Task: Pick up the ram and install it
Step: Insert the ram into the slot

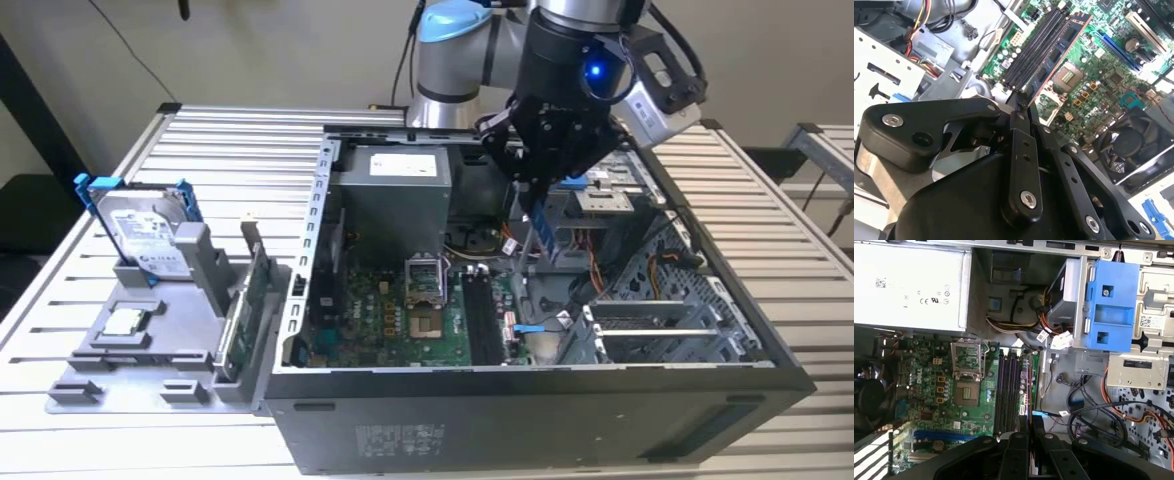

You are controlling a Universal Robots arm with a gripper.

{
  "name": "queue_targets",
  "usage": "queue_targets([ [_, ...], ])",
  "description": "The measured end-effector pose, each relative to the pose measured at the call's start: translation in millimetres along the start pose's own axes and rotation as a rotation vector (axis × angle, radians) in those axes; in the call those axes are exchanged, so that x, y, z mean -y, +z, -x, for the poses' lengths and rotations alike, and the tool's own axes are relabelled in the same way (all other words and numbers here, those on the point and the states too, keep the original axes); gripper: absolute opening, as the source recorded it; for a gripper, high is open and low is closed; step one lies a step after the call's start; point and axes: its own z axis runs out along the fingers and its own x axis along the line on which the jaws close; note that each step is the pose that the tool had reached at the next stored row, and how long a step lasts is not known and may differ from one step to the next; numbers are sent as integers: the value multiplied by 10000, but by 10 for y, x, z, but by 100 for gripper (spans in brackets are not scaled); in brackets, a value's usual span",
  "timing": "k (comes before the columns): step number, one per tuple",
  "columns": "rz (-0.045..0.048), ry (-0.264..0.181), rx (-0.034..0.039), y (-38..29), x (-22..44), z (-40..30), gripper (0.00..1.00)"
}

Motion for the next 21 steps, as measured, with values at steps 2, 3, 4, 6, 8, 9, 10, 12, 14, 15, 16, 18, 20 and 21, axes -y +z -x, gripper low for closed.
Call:
queue_targets([
  [2, -6, 3, 1, 10, 0, 0, 15],
  [3, -9, 4, 2, 15, 0, 0, 15],
  [4, -12, 6, 3, 21, 0, -1, 15],
  [6, -18, 9, 6, 37, 0, -1, 15],
  [8, -21, 13, 11, 57, 0, -1, 15],
  [9, -23, 16, 12, 68, 0, -1, 15],
  [10, -23, 18, 15, 80, 0, -2, 15],
  [12, -27, 21, 17, 98, 0, -2, 15],
  [14, -29, 23, 17, 108, 1, -2, 15],
  [15, -28, 23, 17, 112, 1, -2, 15],
  [16, -29, 23, 17, 113, 1, -2, 15],
  [18, -29, 23, 17, 114, 1, -3, 15],
  [20, -28, 23, 17, 115, 1, -2, 15],
  [21, -28, 23, 17, 115, 1, -2, 15],
])
